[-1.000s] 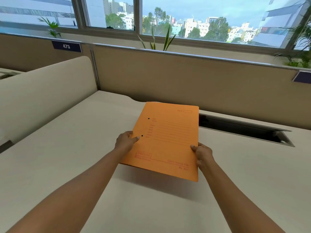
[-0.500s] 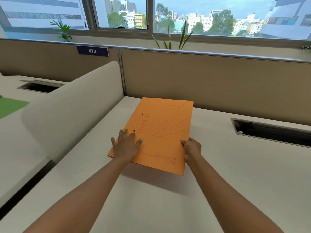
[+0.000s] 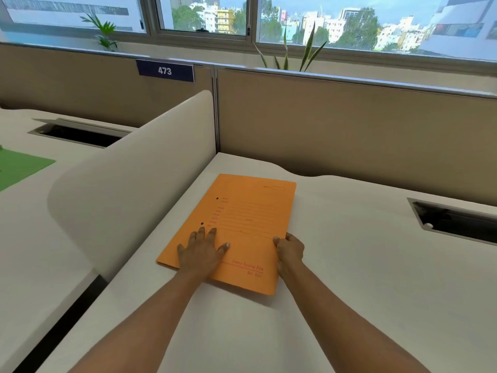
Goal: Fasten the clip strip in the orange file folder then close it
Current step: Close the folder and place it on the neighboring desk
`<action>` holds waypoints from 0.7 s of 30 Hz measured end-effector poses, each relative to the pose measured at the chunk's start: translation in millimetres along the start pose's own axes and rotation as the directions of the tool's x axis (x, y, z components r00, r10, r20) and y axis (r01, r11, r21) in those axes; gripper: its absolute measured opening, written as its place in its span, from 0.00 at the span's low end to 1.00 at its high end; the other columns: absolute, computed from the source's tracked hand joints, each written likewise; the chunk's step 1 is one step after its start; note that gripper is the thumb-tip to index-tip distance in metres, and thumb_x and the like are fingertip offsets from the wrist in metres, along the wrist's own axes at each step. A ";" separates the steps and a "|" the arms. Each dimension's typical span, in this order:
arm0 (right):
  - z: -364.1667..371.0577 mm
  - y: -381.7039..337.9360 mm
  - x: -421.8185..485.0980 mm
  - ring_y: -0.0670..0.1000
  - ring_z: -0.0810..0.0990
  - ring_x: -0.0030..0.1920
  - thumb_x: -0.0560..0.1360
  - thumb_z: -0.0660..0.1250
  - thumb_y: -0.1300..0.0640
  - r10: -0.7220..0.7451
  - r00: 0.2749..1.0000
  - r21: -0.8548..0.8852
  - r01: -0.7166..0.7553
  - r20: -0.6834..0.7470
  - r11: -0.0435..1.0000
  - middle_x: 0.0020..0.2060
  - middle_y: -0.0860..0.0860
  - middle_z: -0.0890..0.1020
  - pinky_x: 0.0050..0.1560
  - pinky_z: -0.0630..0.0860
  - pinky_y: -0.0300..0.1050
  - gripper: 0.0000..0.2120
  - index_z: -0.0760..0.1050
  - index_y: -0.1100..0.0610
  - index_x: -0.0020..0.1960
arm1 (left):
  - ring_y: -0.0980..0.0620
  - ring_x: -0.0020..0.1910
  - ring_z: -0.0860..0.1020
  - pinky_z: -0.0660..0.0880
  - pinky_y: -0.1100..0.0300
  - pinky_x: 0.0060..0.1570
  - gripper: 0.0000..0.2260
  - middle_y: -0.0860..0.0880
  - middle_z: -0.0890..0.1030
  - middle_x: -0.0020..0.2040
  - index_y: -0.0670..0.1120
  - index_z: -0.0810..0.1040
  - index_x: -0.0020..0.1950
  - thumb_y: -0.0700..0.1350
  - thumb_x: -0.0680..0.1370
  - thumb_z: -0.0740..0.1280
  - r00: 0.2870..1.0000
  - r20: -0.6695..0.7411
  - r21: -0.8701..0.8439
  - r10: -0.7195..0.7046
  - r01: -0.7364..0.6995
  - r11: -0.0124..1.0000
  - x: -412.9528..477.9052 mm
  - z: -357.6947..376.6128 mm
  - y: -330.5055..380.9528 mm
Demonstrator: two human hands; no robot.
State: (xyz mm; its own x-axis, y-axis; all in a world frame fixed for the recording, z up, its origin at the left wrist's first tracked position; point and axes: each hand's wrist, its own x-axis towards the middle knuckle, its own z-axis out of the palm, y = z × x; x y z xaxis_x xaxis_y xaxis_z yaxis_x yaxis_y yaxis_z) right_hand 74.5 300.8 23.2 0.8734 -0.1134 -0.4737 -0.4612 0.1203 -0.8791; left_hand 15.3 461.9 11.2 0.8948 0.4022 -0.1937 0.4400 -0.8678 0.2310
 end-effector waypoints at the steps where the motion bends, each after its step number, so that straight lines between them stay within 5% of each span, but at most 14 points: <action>1: 3.7 2.0 2.0 0.58 0.79 0.47 0.73 0.60 0.69 -0.002 1.000 -0.021 0.002 0.006 1.000 0.47 0.58 0.80 0.56 0.77 0.58 0.12 0.77 0.62 0.54 | 0.45 0.76 0.53 0.56 0.38 0.71 0.30 0.46 0.53 0.78 0.51 0.52 0.76 0.64 0.78 0.49 1.000 0.001 0.010 -0.006 0.006 1.000 3.8 1.1 -4.0; 7: 15.5 1.8 4.4 0.60 0.79 0.53 0.73 0.64 0.64 -0.152 0.984 -0.387 0.175 0.091 0.905 0.54 0.61 0.80 0.55 0.76 0.52 0.10 0.76 0.64 0.54 | 0.44 0.77 0.47 0.48 0.35 0.71 0.32 0.46 0.48 0.79 0.51 0.48 0.77 0.65 0.77 0.49 0.998 0.030 0.021 -0.063 0.063 0.998 15.4 5.4 -17.9; 10: 14.8 5.8 -2.9 0.59 0.73 0.61 0.73 0.64 0.60 -0.300 0.930 -0.611 0.366 0.212 0.702 0.62 0.59 0.71 0.62 0.71 0.51 0.18 0.69 0.62 0.62 | 0.44 0.77 0.45 0.47 0.35 0.71 0.33 0.47 0.46 0.79 0.51 0.47 0.77 0.65 0.77 0.49 0.997 0.029 0.014 -0.072 0.071 0.997 19.6 5.5 -19.9; 13: 11.7 18.6 -16.7 0.56 0.64 0.68 0.73 0.65 0.55 -0.313 0.857 -0.767 0.509 0.410 0.391 0.67 0.56 0.66 0.68 0.64 0.50 0.24 0.64 0.60 0.66 | 0.45 0.77 0.44 0.47 0.35 0.71 0.33 0.48 0.45 0.79 0.52 0.45 0.77 0.65 0.77 0.49 0.995 0.035 0.016 -0.092 0.092 0.996 23.1 5.5 -24.0; 16: 7.9 35.4 -33.5 0.54 0.61 0.70 0.72 0.63 0.44 -0.193 0.779 -0.768 0.623 0.596 0.145 0.69 0.53 0.66 0.72 0.58 0.54 0.26 0.65 0.54 0.67 | 0.45 0.77 0.44 0.47 0.35 0.71 0.32 0.48 0.44 0.79 0.52 0.45 0.77 0.65 0.77 0.48 0.993 0.031 0.021 -0.112 0.112 0.994 26.0 5.1 -29.5; 21: 5.4 49.9 -39.7 0.52 0.48 0.75 0.55 0.42 0.20 -0.085 0.691 -0.692 0.721 0.718 0.022 0.75 0.51 0.53 0.73 0.42 0.62 0.54 0.54 0.50 0.72 | 0.46 0.77 0.43 0.46 0.34 0.71 0.32 0.49 0.43 0.79 0.53 0.44 0.77 0.66 0.77 0.47 0.993 0.019 0.034 -0.117 0.116 0.993 30.1 3.6 -37.3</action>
State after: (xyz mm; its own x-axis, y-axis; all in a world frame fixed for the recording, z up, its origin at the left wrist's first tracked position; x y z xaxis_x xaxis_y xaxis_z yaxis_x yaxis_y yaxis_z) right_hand 17.7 316.6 -1.5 0.7553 0.6191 -0.2152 0.5114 -0.7620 -0.3973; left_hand 25.6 505.3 -6.7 0.8359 0.4951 -0.2371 0.5380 -0.8246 0.1747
